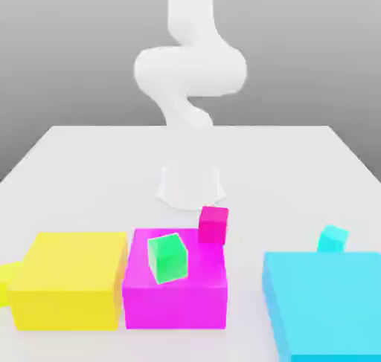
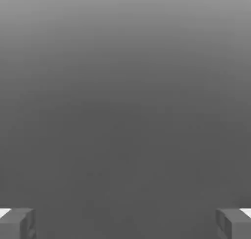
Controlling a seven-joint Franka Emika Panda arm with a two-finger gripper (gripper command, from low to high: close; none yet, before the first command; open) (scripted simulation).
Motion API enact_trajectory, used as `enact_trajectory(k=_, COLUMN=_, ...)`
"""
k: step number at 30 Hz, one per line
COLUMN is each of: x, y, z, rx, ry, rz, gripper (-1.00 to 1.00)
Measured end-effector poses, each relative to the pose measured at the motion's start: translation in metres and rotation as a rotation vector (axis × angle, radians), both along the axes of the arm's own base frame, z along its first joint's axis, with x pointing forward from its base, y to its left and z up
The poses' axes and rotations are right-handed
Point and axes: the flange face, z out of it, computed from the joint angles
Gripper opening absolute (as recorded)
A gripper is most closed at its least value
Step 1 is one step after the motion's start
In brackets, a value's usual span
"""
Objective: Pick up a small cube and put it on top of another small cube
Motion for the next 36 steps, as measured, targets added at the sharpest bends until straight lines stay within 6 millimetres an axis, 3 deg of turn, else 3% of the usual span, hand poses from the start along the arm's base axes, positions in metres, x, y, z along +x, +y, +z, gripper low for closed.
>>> enact_trajectory(k=7, x=0.04, y=0.08, z=-0.103, rx=-0.213, ry=0.123, rz=0.43, gripper=0.0)
enact_trajectory(k=11, x=0.043, y=0.128, z=-0.163, rx=-0.327, ry=0.176, rz=0.681, gripper=0.0)
enact_trajectory(k=15, x=0.032, y=0.173, z=-0.224, rx=-0.438, ry=0.219, rz=0.939, gripper=0.0)
enact_trajectory(k=22, x=-0.014, y=0.239, z=-0.328, rx=-0.622, ry=0.27, rz=1.402, gripper=0.0)
enact_trajectory(k=29, x=-0.091, y=0.281, z=-0.423, rx=-0.793, ry=0.29, rz=1.893, gripper=0.0)
enact_trajectory(k=33, x=-0.142, y=0.289, z=-0.472, rx=-0.881, ry=0.29, rz=2.178, gripper=0.0)
enact_trajectory(k=36, x=-0.145, y=0.286, z=-0.502, rx=-0.892, ry=0.297, rz=2.222, gripper=0.0)
